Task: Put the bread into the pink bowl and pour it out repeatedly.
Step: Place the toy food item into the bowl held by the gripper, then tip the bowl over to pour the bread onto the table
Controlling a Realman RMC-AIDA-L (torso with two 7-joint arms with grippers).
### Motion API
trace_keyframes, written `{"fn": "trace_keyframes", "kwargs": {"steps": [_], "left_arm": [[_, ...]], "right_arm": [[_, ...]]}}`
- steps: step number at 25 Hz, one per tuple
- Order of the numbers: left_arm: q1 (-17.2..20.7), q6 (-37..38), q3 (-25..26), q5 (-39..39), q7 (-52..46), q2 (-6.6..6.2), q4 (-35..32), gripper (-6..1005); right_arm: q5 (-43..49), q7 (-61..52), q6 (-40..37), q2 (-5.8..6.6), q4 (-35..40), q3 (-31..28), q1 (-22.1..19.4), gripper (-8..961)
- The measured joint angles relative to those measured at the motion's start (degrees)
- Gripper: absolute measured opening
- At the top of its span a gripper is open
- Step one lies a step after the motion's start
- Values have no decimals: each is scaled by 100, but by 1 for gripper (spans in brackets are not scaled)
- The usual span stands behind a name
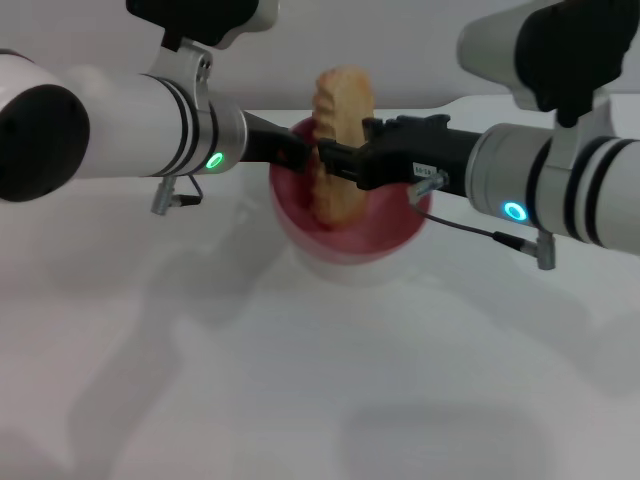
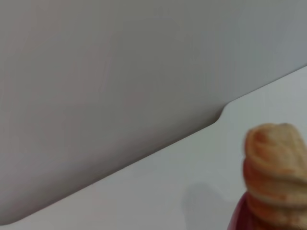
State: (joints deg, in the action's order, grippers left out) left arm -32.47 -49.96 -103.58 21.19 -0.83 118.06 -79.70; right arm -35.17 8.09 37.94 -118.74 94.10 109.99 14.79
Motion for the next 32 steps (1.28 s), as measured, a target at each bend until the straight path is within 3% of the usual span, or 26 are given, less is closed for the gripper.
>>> {"fn": "trace_keyframes", "kwargs": {"steps": [8, 14, 19, 32], "left_arm": [[4, 18, 114, -310, 221, -3, 111, 52], [-13, -82, -151, -879, 519, 2, 99, 52], [9, -204, -465, -1489, 646, 19, -109, 51], [-50, -188, -1536, -2554, 551, 59, -271, 51]], "right_arm": [[82, 215, 225, -38, 859, -660, -661, 715], [1046, 228, 44, -54, 837, -1496, -1032, 786], [1322, 215, -225, -54, 591, -2035, -1302, 785], [1227, 183, -284, -38, 4, -2048, -1364, 782]]}}
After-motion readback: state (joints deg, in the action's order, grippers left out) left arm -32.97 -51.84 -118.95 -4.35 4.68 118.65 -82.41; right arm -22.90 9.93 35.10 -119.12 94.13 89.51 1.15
